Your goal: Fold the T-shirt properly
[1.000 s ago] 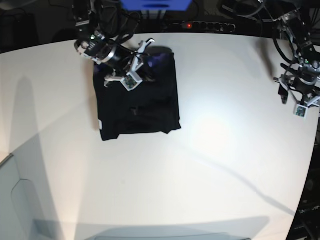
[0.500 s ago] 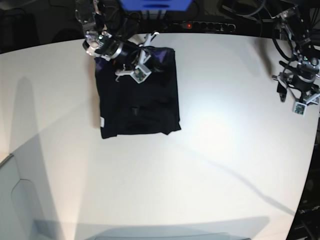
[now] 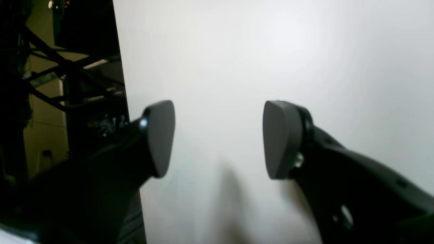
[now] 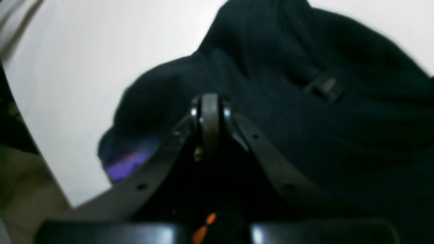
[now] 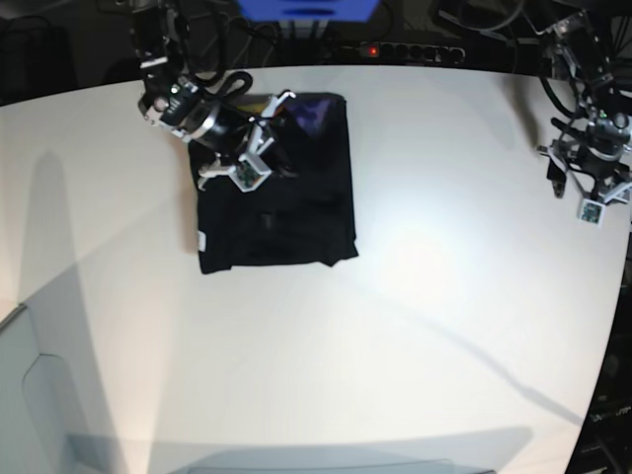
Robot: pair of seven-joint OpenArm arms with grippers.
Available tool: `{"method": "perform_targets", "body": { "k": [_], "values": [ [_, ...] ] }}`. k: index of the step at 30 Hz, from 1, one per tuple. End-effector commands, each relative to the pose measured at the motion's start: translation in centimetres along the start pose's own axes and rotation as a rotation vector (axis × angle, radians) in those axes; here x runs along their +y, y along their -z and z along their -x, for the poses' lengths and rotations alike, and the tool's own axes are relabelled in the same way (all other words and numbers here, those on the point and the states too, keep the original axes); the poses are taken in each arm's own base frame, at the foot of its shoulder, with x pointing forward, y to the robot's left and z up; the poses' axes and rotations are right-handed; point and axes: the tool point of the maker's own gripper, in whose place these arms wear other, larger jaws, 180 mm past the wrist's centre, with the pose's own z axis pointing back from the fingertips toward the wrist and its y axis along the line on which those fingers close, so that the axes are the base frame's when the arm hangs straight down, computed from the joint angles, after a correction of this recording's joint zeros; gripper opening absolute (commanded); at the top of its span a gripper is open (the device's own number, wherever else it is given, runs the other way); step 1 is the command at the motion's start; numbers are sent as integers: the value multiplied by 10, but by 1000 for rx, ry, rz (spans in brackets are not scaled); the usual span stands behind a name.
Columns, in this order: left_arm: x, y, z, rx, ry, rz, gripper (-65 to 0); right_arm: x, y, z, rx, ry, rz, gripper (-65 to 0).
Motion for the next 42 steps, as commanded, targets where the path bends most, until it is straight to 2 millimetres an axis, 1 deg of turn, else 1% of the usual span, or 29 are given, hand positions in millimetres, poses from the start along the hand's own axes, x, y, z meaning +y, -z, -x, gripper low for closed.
{"method": "perform_targets", "body": {
  "k": [1, 4, 7, 10, 12, 13, 14, 16, 18, 20, 21, 22, 23, 25, 26, 28, 29, 31, 32, 33, 35, 38, 40, 42],
  "values": [
    [10, -4, -8, -29, 8, -26, -256, 0, 2, -8, -32, -3, -15, -650],
    [6, -4, -9, -34, 2, -24, -256, -5, 10, 3, -4, 17, -18, -650],
    [3, -5, -1, -15, 7, -15, -256, -7, 18, 16, 28, 44, -28, -650],
    [-4, -3, 5, -3, -9, -1, -256, -9, 20, 19, 36, 51, -29, -650],
    [-8, -3, 7, -1, -20, 6, -256, -12, 16, 4, -1, 28, -14, -650],
    [-10, -4, 10, 6, -20, 11, -256, -14, 10, -8, -30, 8, -1, -650],
    [-14, -5, 15, 18, -21, 18, -256, -16, 2, -18, -53, -7, 21, -650],
    [-23, -7, 24, 35, -25, 34, -256, -25, -23, -39, -110, -42, 88, -650],
    [-29, -9, 29, 44, -31, 44, -257, -29, -41, -56, -152, -70, 137, -650],
    [-37, -12, 38, 65, -37, 60, -258, -41, -59, -61, -169, -71, 205, -650],
    [-42, -13, 45, 81, -39, 70, -260, -49, -67, -57, -163, -56, 244, -650],
    [-47, -16, 52, 95, -41, 79, -278, -59, -75, -51, -153, -40, 287, -650],
    [-50, -18, 55, 103, -40, 84, -313, -69, -84, -44, -138, -21, 332, -650],
    [-57, -24, 67, 126, -54, 91, -412, -83, -101, -25, -97, 30, 410, -650],
    [-55, -31, 74, 139, -66, 75, -475, -90, -112, -14, -64, 53, 454, -650],
    [-55, -44, 84, 157, -100, 50, -585, -98, -133, 8, 15, 98, 526, -650],
    [-55, -50, 93, 175, -115, 40, -642, -100, -144, 22, 59, 124, 556, -650],
    [-58, -58, 105, 205, -132, 36, -650, -100, -163, 50, 160, 169, 597, -650],
    [-60, -61, 110, 216, -138, 37, -635, -99, -171, 60, 198, 184, 607, -650],
    [-63, -63, 115, 228, -143, 43, -633, -95, -179, 72, 244, 202, 613, -650],
    [-72, -69, 127, 262, -149, 59, -650, -82, -192, 92, 309, 230, 611, -650],
    [-87, -82, 147, 310, -160, 90, -650, -59, -204, 115, 387, 263, 583, -650],
    [-93, -89, 158, 340, -161, 103, -650, -51, -212, 124, 420, 273, 577, -650],
    [-95, -95, 166, 365, -155, 111, -650, -44, -219, 132, 455, 277, 567, -650]
  ]
}}
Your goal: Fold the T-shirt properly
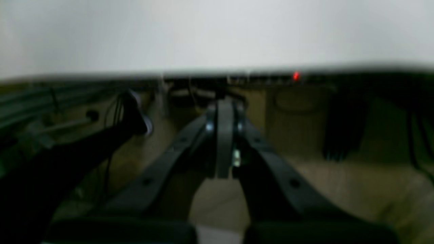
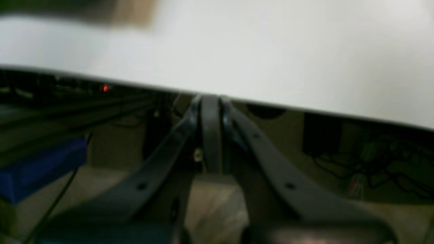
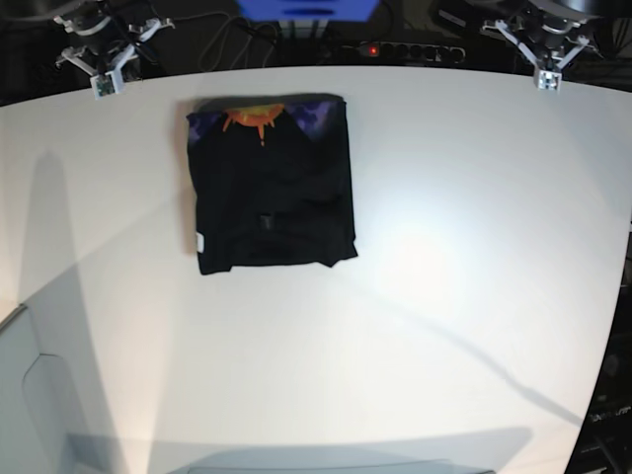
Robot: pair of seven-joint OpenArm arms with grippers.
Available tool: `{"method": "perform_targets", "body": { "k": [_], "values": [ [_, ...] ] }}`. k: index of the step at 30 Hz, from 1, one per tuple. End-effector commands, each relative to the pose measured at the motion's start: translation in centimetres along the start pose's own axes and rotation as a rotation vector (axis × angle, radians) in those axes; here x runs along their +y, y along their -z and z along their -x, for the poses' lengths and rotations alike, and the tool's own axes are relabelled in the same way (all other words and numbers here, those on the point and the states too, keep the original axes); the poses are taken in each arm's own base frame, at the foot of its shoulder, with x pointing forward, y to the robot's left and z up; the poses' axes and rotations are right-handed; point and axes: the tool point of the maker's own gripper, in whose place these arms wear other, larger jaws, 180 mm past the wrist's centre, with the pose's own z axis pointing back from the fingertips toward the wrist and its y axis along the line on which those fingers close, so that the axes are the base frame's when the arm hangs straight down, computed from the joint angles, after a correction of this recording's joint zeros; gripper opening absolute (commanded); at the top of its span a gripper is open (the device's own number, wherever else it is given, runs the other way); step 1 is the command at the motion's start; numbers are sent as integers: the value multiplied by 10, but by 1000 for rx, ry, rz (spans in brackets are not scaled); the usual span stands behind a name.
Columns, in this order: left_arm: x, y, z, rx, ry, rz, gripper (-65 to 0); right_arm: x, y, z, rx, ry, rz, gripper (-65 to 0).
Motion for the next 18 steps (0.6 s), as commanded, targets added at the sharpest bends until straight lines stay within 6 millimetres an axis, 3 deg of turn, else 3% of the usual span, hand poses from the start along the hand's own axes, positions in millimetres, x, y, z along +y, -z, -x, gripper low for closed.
{"method": "perform_targets", "body": {
  "k": [1, 6, 9, 14, 18],
  "values": [
    [6, -4, 2, -6, 9, -12, -650, 1, -6, 0, -9, -16, -10, -650],
    [-15, 14, 41, 96, -43, 68, -650, 12, -9, 26, 60, -4, -44, -650],
    [-47, 37, 59, 151, -70, 168, -650, 19, 0, 45, 113, -6, -92, -650],
    [-93, 73, 74, 98, -145, 316, -650, 28, 12, 95, 239, 45, -158, -650],
    [-120, 96, 103, 149, -173, 420, -650, 33, 22, 109, 223, 108, -175, -650]
  ]
}}
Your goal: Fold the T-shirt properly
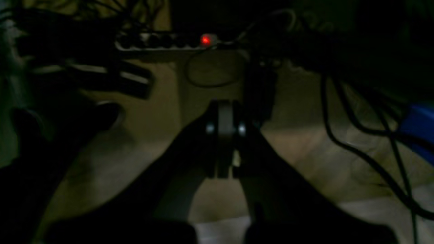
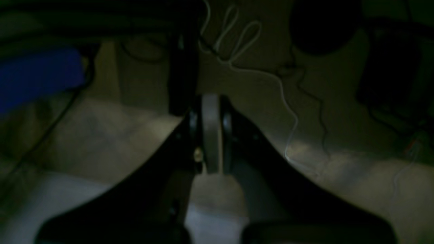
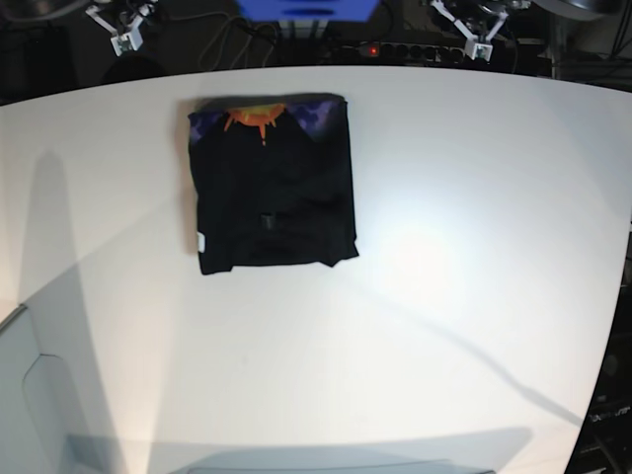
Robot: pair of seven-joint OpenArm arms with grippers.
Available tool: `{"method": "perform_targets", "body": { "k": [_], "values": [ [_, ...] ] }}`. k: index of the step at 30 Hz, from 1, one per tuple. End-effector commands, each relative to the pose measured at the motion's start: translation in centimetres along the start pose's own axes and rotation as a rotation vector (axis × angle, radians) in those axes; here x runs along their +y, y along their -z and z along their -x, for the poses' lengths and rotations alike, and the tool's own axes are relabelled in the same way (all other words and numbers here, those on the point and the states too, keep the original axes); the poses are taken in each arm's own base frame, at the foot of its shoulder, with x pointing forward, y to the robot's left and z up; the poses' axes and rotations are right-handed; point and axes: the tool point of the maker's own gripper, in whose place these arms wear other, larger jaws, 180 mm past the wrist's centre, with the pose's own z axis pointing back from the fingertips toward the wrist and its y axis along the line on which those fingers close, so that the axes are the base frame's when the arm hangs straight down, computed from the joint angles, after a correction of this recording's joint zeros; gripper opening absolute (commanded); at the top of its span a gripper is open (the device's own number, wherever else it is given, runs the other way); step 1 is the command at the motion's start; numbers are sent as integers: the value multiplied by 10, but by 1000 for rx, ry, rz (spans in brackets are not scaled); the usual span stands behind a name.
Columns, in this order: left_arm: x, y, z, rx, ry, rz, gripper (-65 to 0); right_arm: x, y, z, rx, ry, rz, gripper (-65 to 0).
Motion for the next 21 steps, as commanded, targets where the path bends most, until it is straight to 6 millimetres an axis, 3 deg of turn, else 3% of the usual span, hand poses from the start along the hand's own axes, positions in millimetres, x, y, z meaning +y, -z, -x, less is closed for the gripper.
{"method": "perform_targets", "body": {
  "k": [1, 6, 10, 16, 21],
  "values": [
    [4, 0, 8, 4, -5, 8, -650, 3, -2, 6, -3, 8, -16, -650],
    [-7, 17, 41, -18, -51, 74, -650, 13, 11, 37, 31, 101, -50, -650],
    [-5, 35, 49, 7, -109, 96, -650, 28, 29, 50, 15, 188, -87, -650],
    [18, 53, 41, 11, -165, -32, -650, 64, 66, 66, 17, 233, -212, -650],
    [33, 62, 35, 19, -195, -151, -650, 66, 103, 93, 61, 254, -134, -650]
  ]
}}
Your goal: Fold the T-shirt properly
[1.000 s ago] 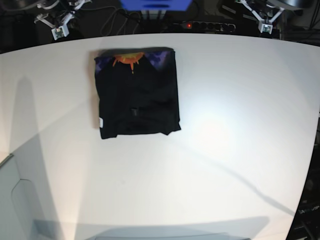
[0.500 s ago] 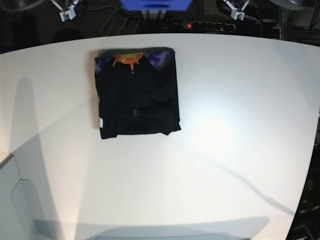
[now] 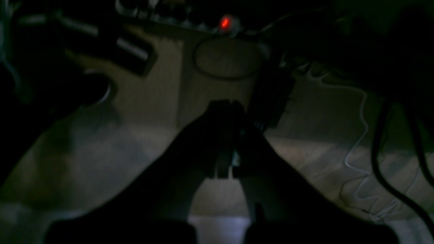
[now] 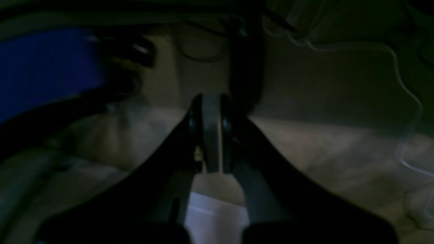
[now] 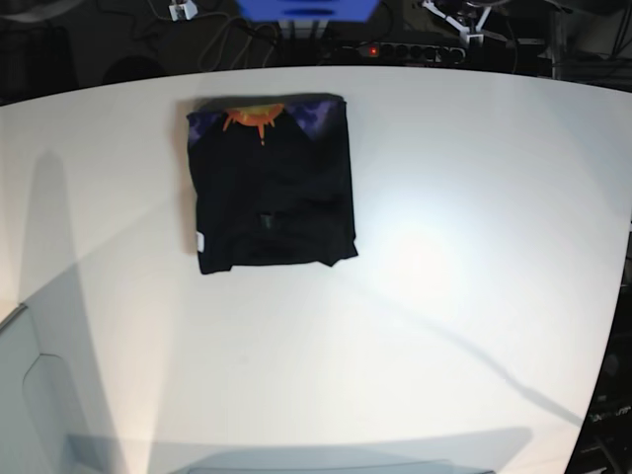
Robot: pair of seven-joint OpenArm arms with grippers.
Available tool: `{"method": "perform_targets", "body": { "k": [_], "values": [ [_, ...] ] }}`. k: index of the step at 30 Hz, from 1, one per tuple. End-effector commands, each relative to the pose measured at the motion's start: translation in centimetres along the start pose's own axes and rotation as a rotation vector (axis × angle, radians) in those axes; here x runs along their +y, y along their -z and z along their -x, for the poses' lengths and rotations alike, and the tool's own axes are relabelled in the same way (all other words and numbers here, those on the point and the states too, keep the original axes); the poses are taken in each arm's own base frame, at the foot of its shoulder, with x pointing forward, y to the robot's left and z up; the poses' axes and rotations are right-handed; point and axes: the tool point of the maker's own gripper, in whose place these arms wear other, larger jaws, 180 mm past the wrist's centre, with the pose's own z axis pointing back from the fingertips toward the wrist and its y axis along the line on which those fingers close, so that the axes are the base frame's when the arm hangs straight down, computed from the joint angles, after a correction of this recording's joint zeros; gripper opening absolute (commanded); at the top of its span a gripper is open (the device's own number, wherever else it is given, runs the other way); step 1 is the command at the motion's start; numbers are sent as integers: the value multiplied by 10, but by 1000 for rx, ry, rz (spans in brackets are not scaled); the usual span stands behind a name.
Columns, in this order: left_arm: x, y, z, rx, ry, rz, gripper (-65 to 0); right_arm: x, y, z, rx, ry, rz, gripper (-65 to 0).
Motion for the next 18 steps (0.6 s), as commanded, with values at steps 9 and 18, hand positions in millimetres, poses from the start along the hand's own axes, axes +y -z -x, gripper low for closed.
{"method": "perform_targets", "body": {
  "k": [9, 18],
  "values": [
    [-35, 15, 19, 79, 135, -13, -650, -59, 25, 21, 27, -96, 420, -650],
    [-60, 20, 21, 86, 165, 27, -650, -56, 29, 20, 59, -235, 495, -650]
  ]
}}
